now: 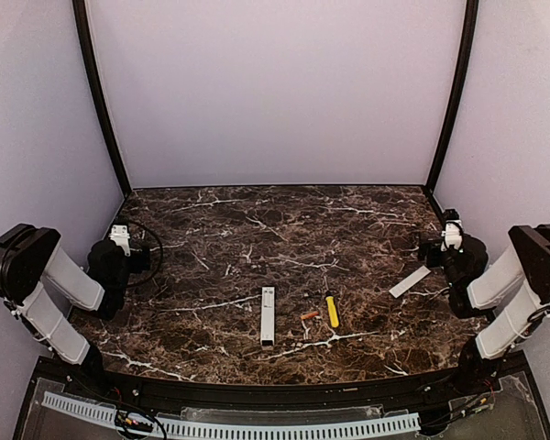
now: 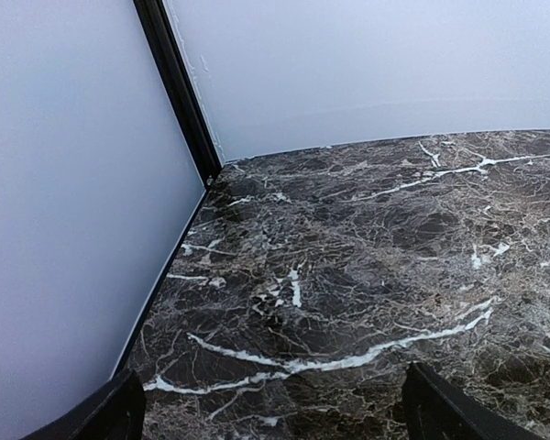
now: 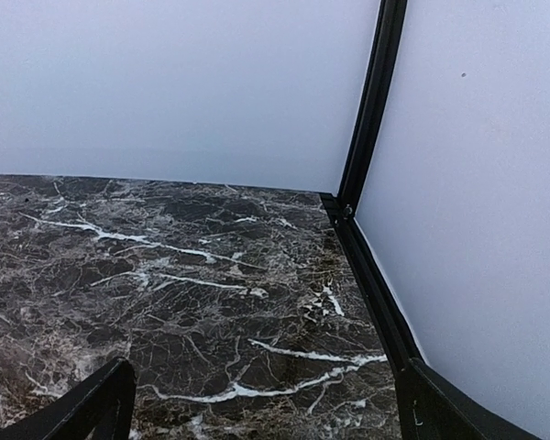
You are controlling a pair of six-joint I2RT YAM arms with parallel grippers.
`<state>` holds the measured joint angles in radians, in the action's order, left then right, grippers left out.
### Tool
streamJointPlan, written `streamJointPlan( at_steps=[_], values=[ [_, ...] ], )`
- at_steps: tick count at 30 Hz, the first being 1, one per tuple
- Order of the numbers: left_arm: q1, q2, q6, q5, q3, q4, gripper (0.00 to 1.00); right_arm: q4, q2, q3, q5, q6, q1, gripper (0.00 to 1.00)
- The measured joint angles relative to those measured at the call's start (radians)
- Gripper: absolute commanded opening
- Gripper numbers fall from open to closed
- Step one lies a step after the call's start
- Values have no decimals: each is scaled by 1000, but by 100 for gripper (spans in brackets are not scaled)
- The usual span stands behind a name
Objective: Unload the batteries from the remote control
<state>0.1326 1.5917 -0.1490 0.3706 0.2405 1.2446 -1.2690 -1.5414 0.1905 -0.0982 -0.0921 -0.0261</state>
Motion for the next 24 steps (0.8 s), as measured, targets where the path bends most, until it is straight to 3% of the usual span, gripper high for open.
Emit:
streamJointPlan(
  at_steps=[24],
  values=[
    [0, 0, 0, 0, 0, 0, 98, -11, -5, 27, -52, 26, -6, 98]
  ],
)
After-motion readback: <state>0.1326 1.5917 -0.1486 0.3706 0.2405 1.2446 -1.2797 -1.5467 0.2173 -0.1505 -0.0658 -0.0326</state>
